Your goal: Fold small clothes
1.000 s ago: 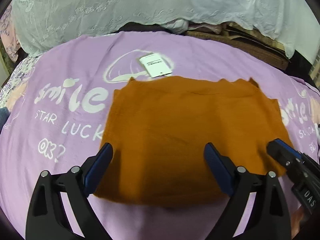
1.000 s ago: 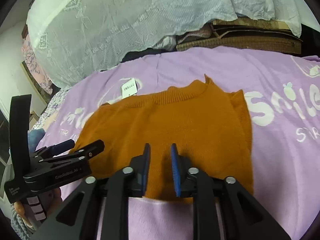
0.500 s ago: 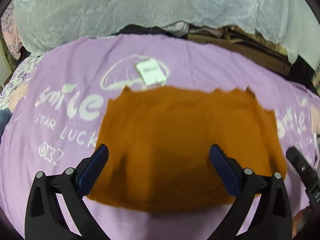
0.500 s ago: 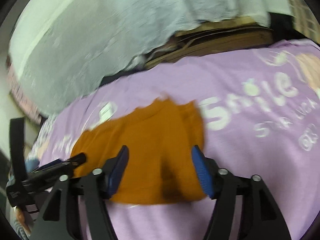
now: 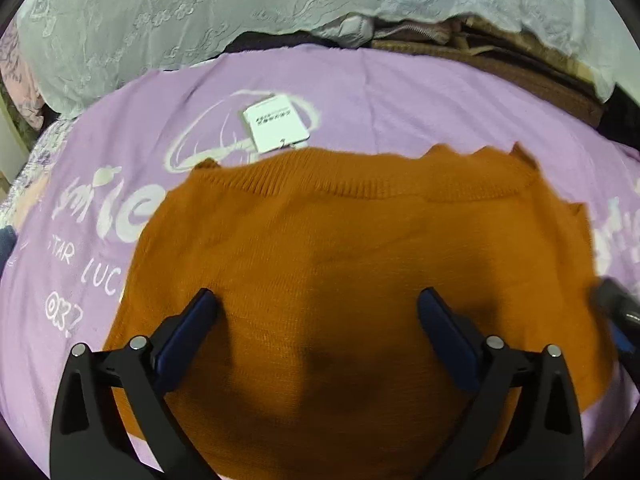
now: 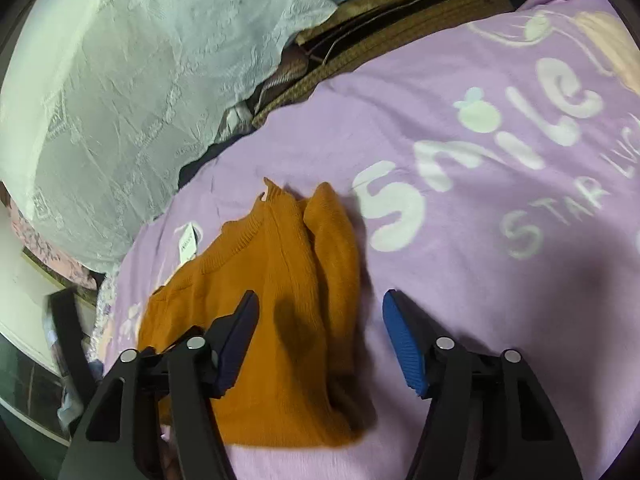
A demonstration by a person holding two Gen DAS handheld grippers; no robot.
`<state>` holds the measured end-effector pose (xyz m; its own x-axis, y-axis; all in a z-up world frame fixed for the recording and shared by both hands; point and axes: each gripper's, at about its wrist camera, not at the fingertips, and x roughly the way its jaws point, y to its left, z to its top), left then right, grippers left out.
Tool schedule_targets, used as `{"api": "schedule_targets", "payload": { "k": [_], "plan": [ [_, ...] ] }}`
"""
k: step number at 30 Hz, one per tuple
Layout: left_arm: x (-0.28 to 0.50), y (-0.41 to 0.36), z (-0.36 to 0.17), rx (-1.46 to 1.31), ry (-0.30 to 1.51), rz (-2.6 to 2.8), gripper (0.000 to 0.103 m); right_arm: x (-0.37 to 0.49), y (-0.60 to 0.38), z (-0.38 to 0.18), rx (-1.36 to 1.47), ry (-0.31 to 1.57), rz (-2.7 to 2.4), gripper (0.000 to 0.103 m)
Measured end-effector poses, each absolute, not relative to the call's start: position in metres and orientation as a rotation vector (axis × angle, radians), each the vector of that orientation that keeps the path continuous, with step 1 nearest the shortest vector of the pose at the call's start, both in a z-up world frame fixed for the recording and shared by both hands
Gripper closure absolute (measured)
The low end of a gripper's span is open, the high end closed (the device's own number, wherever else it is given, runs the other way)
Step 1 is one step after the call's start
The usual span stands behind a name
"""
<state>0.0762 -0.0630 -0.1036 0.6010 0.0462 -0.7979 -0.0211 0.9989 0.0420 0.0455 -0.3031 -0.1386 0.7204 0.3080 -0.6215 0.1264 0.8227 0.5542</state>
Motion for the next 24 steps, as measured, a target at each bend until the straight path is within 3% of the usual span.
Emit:
{"api": "schedule_targets", "payload": {
  "k": [5, 10, 12, 13, 14, 16, 24],
  "plan": [
    [0.074, -0.038, -0.070, -0.065, 0.822, 0.053, 0.007, 0.075, -0.292, -0.141, 0.611, 0.812, 0.109, 0.047],
    [0.101, -0.023, -0.114, -0.079, 0.971, 0.080, 0.007, 0.070, -0.292, -0.145, 0.586, 0.795, 0.137, 0.048],
    [0.098, -0.035, -0.118, -0.002, 0.941, 0.096, 0.008, 0.069, -0.292, -0.145, 0.581, 0.791, 0.135, 0.049],
    [0.096, -0.041, -0.117, 0.032, 0.924, 0.091, 0.008, 0.068, -0.291, -0.145, 0.576, 0.790, 0.131, 0.056],
    [0.094, -0.047, -0.118, 0.068, 0.912, 0.095, 0.008, 0.067, -0.291, -0.144, 0.576, 0.788, 0.136, 0.071],
    [0.090, -0.053, -0.119, 0.104, 0.894, 0.122, 0.008, 0.061, -0.290, -0.141, 0.589, 0.760, 0.156, 0.083],
    [0.090, -0.067, -0.083, 0.018, 0.888, 0.022, 0.010, 0.049, -0.282, -0.118, 0.563, 0.693, 0.177, 0.085]
  ]
}}
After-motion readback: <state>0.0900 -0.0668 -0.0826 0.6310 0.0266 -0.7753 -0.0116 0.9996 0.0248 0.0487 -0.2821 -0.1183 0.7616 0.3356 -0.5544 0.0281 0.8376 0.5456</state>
